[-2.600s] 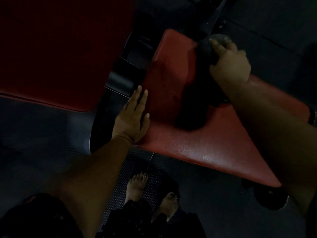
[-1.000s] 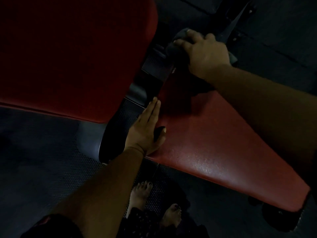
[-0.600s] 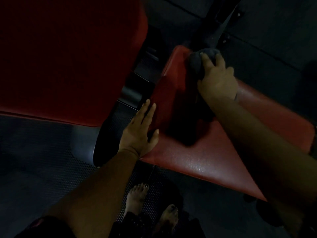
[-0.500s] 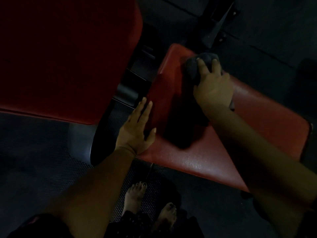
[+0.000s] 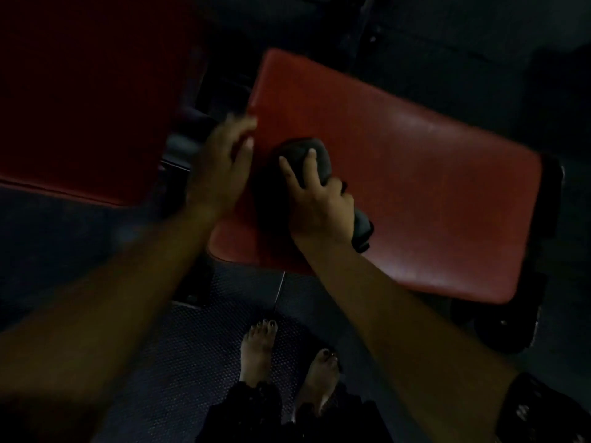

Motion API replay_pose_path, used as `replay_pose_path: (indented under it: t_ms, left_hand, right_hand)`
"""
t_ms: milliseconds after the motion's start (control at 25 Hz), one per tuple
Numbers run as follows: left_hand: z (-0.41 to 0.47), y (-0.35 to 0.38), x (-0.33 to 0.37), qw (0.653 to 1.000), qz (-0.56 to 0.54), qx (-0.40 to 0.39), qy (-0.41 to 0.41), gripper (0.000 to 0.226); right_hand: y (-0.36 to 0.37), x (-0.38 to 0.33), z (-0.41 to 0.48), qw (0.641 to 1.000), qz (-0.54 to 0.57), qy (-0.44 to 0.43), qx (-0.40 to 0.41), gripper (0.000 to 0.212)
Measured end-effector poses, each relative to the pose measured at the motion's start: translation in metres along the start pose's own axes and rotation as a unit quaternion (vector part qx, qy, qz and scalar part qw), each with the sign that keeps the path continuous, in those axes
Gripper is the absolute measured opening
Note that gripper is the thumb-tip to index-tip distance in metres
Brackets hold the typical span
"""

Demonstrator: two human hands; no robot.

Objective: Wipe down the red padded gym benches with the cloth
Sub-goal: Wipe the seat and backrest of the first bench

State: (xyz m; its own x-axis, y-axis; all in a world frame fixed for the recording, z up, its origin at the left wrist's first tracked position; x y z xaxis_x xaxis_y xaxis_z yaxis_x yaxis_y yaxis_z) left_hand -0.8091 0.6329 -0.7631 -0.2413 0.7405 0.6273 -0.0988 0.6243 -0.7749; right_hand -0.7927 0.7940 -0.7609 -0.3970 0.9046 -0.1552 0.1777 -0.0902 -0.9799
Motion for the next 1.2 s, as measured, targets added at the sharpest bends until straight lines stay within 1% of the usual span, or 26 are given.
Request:
replay_pose_path:
  t_ms: [80, 120, 200, 240, 280, 360, 400, 440, 480, 560, 640, 680, 720, 800, 840, 920, 960, 1000, 1040, 1120, 1160, 1200]
  left_hand:
    - [0.044, 0.001, 0.040, 0.995, 0.032, -0.010, 0.094, 0.043]
    - [0.061, 0.006, 0.060, 0.992, 0.039, -0.021, 0.118, 0.043]
    - [0.078, 0.025, 0.091, 0.989, 0.062, -0.045, 0.130, 0.043]
    - [0.082, 0.033, 0.101, 0.987, 0.076, -0.055, 0.131, 0.042]
    - [0.084, 0.042, 0.111, 0.984, 0.096, -0.072, 0.134, 0.042]
    - [0.083, 0.062, 0.125, 0.974, 0.154, -0.107, 0.127, 0.047]
    - [0.081, 0.072, 0.126, 0.966, 0.190, -0.126, 0.119, 0.050]
    - [0.077, 0.083, 0.122, 0.956, 0.229, -0.142, 0.116, 0.054]
    - [0.071, 0.094, 0.115, 0.944, 0.267, -0.147, 0.123, 0.058]
    - [0.055, 0.107, 0.098, 0.926, 0.320, -0.119, 0.162, 0.062]
    - [0.050, 0.112, 0.088, 0.926, 0.325, -0.073, 0.179, 0.064]
    - [0.053, 0.113, 0.086, 0.929, 0.317, -0.060, 0.179, 0.064]
    - [0.055, 0.115, 0.085, 0.932, 0.312, -0.049, 0.180, 0.065]
    - [0.056, 0.116, 0.086, 0.931, 0.317, -0.022, 0.181, 0.066]
    - [0.056, 0.117, 0.086, 0.929, 0.319, -0.013, 0.188, 0.065]
    - [0.055, 0.117, 0.086, 0.925, 0.322, -0.003, 0.199, 0.065]
    - [0.054, 0.116, 0.084, 0.923, 0.327, 0.003, 0.204, 0.064]
    - [0.054, 0.116, 0.084, 0.922, 0.327, 0.006, 0.208, 0.064]
    - [0.055, 0.117, 0.083, 0.921, 0.327, 0.005, 0.211, 0.064]
    - [0.056, 0.120, 0.082, 0.916, 0.339, 0.002, 0.216, 0.064]
    - [0.056, 0.120, 0.081, 0.911, 0.349, 0.007, 0.218, 0.064]
    - [0.055, 0.120, 0.081, 0.910, 0.352, 0.014, 0.219, 0.064]
  right_hand:
    - [0.005, -0.010, -0.011, 1.000, -0.013, 0.006, -0.020, 0.059]
    - [0.007, -0.020, -0.020, 1.000, -0.015, 0.001, -0.027, 0.059]
    - [0.005, -0.042, -0.039, 0.999, 0.020, -0.039, -0.025, 0.058]
    - [0.005, -0.055, -0.051, 0.996, 0.035, -0.072, -0.025, 0.059]
    - [0.007, -0.065, -0.063, 0.992, 0.047, -0.106, -0.049, 0.064]
    - [0.009, -0.074, -0.090, 0.974, 0.050, -0.184, -0.126, 0.074]
    - [0.012, -0.071, -0.101, 0.966, 0.049, -0.210, -0.144, 0.075]
    - [0.015, -0.062, -0.111, 0.962, 0.046, -0.217, -0.157, 0.078]
    - [0.019, -0.047, -0.119, 0.964, 0.049, -0.206, -0.159, 0.082]
    - [0.021, -0.010, -0.132, 0.973, 0.088, -0.161, -0.139, 0.084]
    - [0.002, 0.042, -0.133, 0.982, 0.118, -0.098, -0.111, 0.071]
    - [-0.011, 0.073, -0.127, 0.989, 0.115, -0.056, -0.080, 0.066]
    - [-0.025, 0.106, -0.116, 0.993, 0.109, -0.007, -0.048, 0.066]
    - [-0.056, 0.172, -0.078, 0.989, 0.109, 0.100, -0.015, 0.076]
    - [-0.072, 0.201, -0.050, 0.981, 0.116, 0.153, 0.007, 0.078]
    - [-0.087, 0.241, 0.017, 0.966, 0.132, 0.217, 0.047, 0.071]
    - [-0.087, 0.247, 0.056, 0.958, 0.156, 0.235, 0.047, 0.066]
    - [-0.085, 0.241, 0.091, 0.952, 0.178, 0.247, 0.026, 0.061]
    - [-0.080, 0.224, 0.120, 0.952, 0.191, 0.237, -0.003, 0.057]
    - [-0.067, 0.173, 0.156, 0.971, 0.169, 0.158, -0.065, 0.050]
    - [-0.061, 0.150, 0.163, 0.979, 0.151, 0.113, -0.080, 0.048]
    - [-0.059, 0.138, 0.165, 0.983, 0.142, 0.085, -0.085, 0.048]
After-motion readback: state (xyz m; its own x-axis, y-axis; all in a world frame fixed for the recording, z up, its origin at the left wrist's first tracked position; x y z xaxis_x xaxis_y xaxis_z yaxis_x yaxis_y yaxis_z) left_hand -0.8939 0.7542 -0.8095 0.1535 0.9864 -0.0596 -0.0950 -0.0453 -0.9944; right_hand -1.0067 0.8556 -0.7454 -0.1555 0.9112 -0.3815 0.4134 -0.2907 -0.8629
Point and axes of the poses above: each hand's wrist, its own z-axis towards the middle knuckle, its own y-axis out of the palm, x = y × z, the point moved 4 cm from there along z, towards the middle knuckle, and after that the axes turned 12 degrees about z, right-handed, at the moved point
